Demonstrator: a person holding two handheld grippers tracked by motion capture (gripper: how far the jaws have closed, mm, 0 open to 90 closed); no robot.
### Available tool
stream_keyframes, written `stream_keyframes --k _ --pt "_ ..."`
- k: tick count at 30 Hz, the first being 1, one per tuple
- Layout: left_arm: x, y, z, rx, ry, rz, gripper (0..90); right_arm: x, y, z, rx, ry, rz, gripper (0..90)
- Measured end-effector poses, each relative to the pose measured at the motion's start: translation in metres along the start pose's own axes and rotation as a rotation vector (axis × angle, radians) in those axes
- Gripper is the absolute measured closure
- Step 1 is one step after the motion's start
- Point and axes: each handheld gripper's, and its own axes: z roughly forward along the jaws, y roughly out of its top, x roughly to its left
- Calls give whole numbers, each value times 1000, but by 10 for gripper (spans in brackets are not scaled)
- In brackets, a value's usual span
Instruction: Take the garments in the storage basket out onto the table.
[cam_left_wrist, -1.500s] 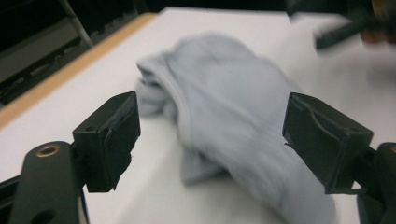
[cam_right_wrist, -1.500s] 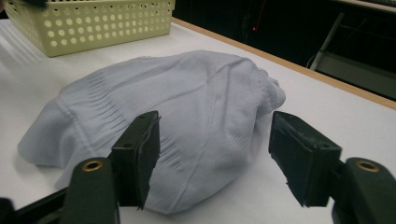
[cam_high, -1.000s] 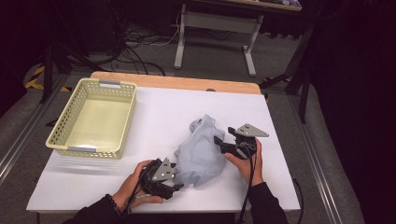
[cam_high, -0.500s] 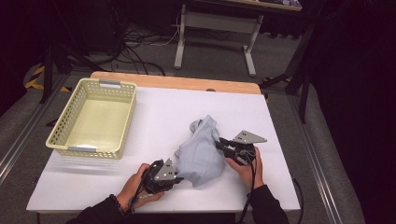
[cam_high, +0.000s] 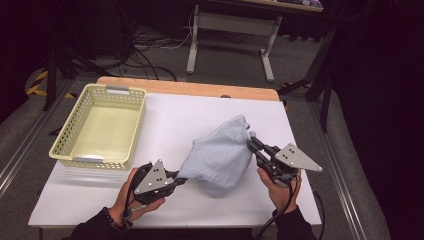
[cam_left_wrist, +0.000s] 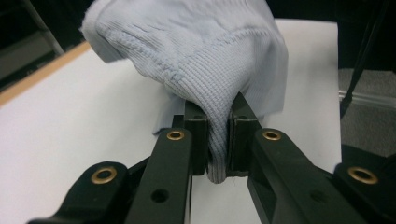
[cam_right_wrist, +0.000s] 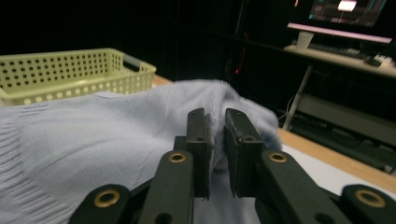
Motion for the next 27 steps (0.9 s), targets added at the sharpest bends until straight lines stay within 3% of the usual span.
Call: stream_keyframes --k 4,10,15,22,27 --pt "3 2 -5 -5 18 -4 825 5 6 -5 -28 -4 -35 877" --pt "10 -4 -3 17 39 -28 826 8 -8 10 62 47 -39 809" --pt "17 -8 -5 44 80 -28 827 9 -19 9 104 63 -31 683" --pt "30 -21 -16 101 143 -63 832 9 -43 -3 163 79 11 501" --pt "35 -31 -27 127 181 -93 833 11 -62 1 259 78 -6 418"
